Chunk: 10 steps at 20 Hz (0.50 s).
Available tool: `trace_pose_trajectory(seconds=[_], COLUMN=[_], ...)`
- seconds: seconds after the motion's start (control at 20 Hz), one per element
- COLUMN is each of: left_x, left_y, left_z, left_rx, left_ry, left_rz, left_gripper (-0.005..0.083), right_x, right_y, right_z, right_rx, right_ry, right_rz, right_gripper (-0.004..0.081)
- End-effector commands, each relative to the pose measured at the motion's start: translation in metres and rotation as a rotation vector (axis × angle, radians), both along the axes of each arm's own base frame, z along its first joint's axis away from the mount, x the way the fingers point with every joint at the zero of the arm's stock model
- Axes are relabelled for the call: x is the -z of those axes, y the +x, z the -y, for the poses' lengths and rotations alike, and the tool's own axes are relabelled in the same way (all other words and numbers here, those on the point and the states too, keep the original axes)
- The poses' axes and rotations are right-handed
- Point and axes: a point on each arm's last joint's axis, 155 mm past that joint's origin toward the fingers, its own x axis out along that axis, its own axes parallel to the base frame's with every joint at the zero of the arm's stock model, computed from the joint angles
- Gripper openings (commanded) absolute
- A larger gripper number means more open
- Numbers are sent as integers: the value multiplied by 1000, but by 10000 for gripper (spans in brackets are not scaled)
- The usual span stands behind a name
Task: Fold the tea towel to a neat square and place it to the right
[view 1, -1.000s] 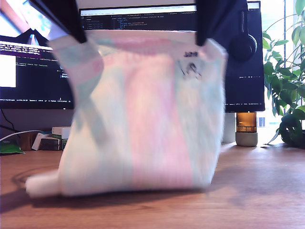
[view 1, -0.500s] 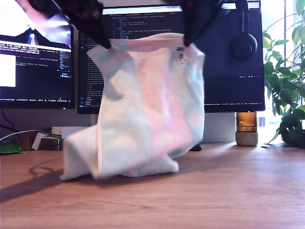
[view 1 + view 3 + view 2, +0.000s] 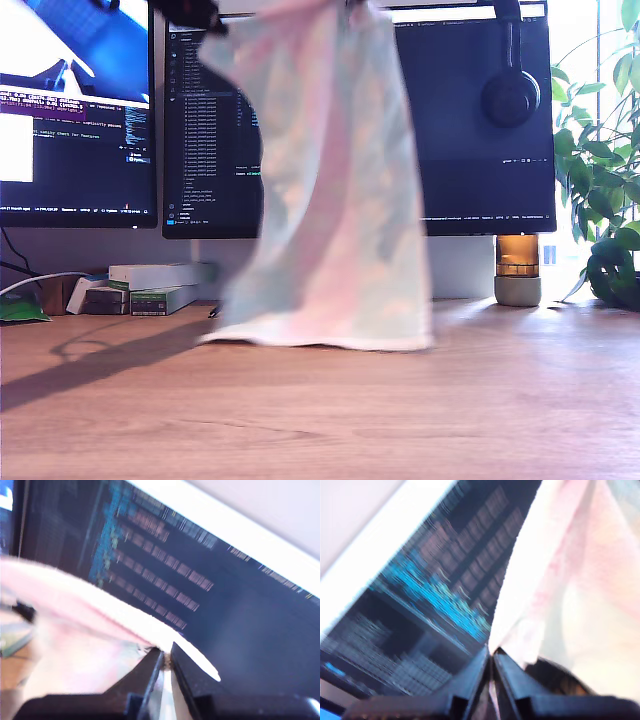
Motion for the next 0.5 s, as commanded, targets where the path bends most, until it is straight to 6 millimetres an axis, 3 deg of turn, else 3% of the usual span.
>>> trace_pose_trajectory(seconds=[0.0, 0.25, 0.45], left_x=[5, -30, -52], left_y=[8, 7, 11], left_z=[-12, -15, -17], left_rx=[-26, -17, 2], left_ry=[30, 20, 5], left_rz=[0, 68, 121], left_gripper=[-24, -24, -24], right_x=[6, 4, -24], right_y=[6, 16, 24], right_z=[9, 13, 20], right_rx=[27, 35, 40], right_ry=[-13, -7, 45], right_rz=[-5, 17, 110], right_gripper=[-13, -13, -13])
